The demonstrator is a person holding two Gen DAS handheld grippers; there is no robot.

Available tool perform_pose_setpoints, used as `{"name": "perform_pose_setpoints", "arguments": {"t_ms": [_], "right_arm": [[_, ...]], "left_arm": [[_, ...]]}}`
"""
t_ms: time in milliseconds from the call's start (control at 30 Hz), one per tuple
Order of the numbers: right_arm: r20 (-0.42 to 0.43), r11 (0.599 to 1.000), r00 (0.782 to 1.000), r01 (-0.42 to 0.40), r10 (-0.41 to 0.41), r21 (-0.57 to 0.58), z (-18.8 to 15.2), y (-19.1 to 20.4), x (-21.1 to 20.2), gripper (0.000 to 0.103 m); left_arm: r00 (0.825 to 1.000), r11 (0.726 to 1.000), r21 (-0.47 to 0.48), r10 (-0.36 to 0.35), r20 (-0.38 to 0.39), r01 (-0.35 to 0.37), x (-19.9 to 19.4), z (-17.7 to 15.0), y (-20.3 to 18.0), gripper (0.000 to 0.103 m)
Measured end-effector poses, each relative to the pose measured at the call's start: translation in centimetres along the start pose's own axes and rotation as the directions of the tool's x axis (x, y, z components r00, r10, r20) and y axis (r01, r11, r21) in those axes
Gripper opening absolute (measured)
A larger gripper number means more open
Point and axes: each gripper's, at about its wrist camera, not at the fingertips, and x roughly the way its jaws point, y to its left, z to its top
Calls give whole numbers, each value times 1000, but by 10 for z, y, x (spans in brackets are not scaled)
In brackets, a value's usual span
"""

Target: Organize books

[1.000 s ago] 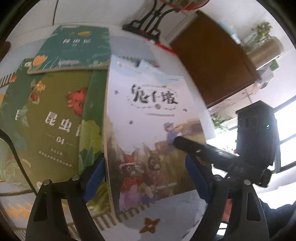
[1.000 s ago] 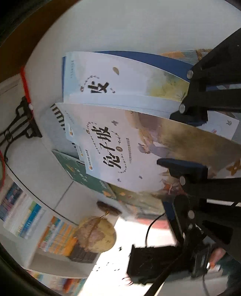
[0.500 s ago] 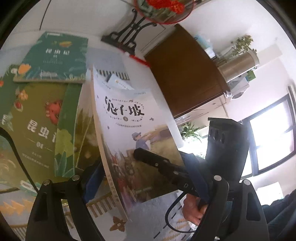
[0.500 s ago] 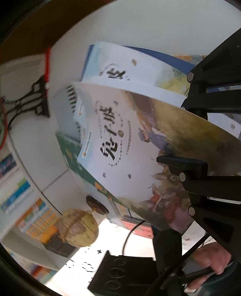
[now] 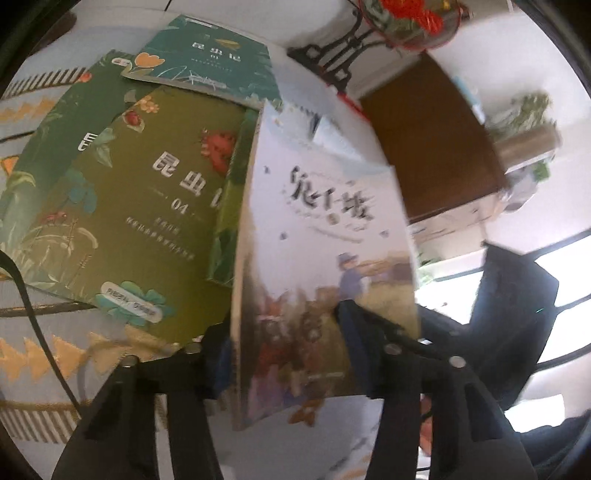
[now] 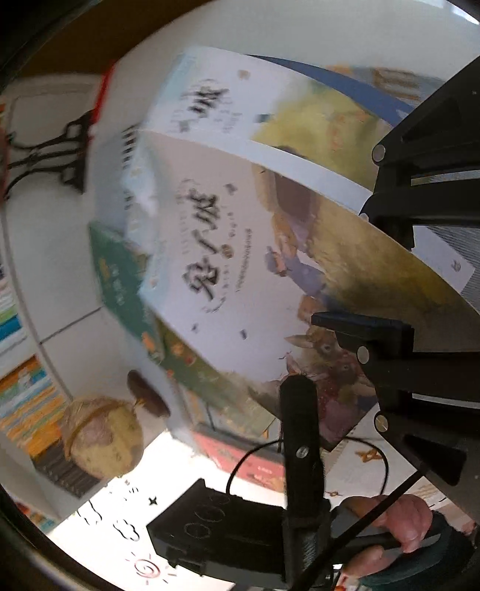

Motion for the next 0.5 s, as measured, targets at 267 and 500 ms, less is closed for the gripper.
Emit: {"name": "perform_pose_setpoints", "arguments": {"t_ms": [267,500], "right_arm": [[62,992,992,109,-106,-56,5,11,-20,24],[177,976,977,146,-116,-164,22,59,-43,24]], "left_arm": [[987,961,231,139,82,-154,-12,-2,-42,11],[969,930,289,183,166,-226,-59,0,-47,11]]}}
